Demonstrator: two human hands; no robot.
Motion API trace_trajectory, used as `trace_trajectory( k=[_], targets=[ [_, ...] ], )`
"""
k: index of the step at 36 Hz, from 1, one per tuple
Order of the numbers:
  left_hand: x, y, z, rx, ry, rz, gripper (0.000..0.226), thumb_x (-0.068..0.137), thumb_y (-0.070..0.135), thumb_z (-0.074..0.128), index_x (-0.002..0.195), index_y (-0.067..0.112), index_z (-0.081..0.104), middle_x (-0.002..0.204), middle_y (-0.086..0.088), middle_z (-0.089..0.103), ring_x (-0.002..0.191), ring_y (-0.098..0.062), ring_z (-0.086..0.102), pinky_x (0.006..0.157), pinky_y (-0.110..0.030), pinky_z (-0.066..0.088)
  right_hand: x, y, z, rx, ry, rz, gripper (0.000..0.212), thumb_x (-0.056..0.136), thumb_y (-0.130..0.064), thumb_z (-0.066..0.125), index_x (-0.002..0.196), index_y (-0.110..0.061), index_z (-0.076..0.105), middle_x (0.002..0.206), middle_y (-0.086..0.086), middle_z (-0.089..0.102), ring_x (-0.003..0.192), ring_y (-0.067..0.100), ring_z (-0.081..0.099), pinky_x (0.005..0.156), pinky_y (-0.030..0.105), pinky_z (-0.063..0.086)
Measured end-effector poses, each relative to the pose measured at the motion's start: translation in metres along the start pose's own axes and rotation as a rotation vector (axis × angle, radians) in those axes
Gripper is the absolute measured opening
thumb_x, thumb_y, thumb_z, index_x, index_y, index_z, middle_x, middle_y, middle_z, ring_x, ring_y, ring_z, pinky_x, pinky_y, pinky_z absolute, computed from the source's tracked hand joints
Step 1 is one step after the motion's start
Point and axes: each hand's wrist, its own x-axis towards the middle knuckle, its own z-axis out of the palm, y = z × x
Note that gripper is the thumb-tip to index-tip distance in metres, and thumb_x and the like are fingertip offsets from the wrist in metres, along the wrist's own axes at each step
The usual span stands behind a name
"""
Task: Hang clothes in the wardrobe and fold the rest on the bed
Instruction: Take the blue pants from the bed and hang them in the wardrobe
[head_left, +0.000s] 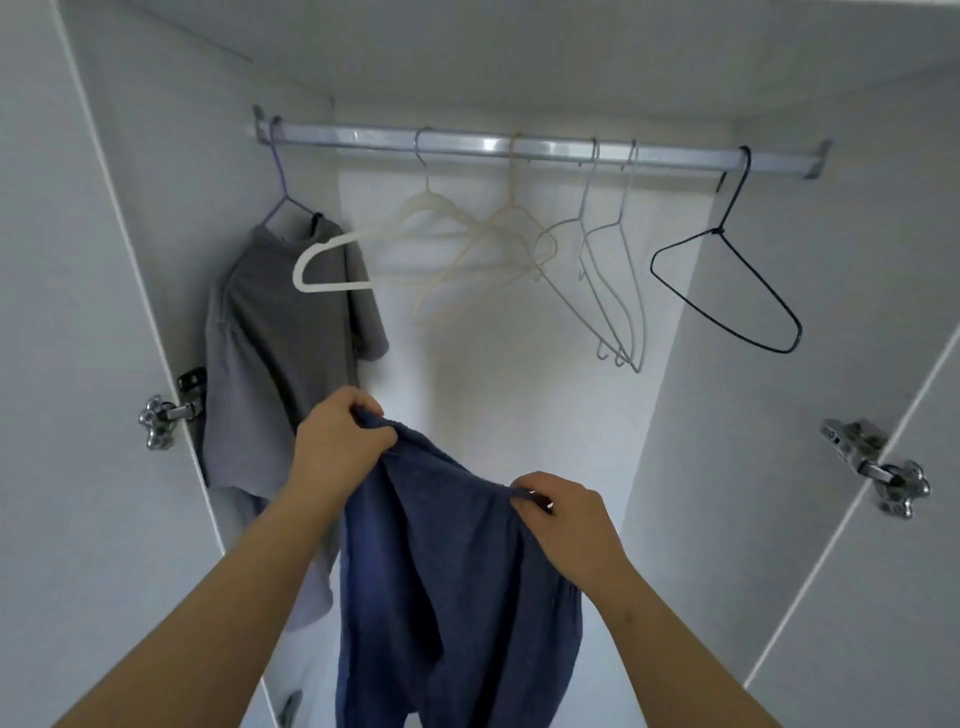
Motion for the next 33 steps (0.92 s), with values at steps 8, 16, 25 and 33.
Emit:
trace_trajectory(
  k=[8,16,25,33],
  targets=[
    [0.029,0.005,-0.032,-0.515,0.065,-0.239,0.025,0.091,-0.003,0.046,0.075,0.012,0.057,0.079,-0.01,0.056,0.073,-0.023,0.053,0.058,-0.028,0.045,0.035,-0.046,0.015,0.087,-0.276,-0.057,0.012,0.091,-0.024,0.054,0.089,-0.028,0.065,0.088,-0.012,0.063,0.08,0.003,0.06,0.073,0.012,0.049],
    [0.06,0.012,-0.06,-0.569,0.064,-0.284,0.023,0.092,0.002,0.045,0.076,0.014,0.055,0.075,-0.013,0.053,0.069,-0.027,0.05,0.061,-0.035,0.042,0.082,-0.109,0.016,0.146,-0.195,-0.14,0.016,0.092,-0.019,0.053,0.093,-0.016,0.068,0.091,-0.004,0.064,0.087,0.013,0.061,0.083,0.024,0.049],
    [0.102,0.012,-0.08,-0.625,0.116,-0.375,0.027,0.084,-0.008,0.04,0.068,0.009,0.052,0.073,-0.013,0.052,0.066,-0.027,0.048,0.07,-0.037,0.042,0.152,-0.153,0.018,0.401,0.116,-0.017,0.012,0.089,-0.013,0.055,0.098,-0.017,0.062,0.096,-0.002,0.059,0.095,0.018,0.056,0.079,0.024,0.039],
    [0.129,0.015,-0.08,-0.603,0.058,-0.245,0.026,0.087,-0.009,0.046,0.073,0.013,0.049,0.072,-0.005,0.051,0.062,-0.017,0.048,0.061,-0.025,0.041,0.213,-0.158,0.017,0.75,0.206,0.282,0.065,0.092,-0.019,0.054,0.146,-0.009,0.019,0.136,0.015,0.041,0.115,0.03,0.047,0.082,0.03,0.037]
  ],
)
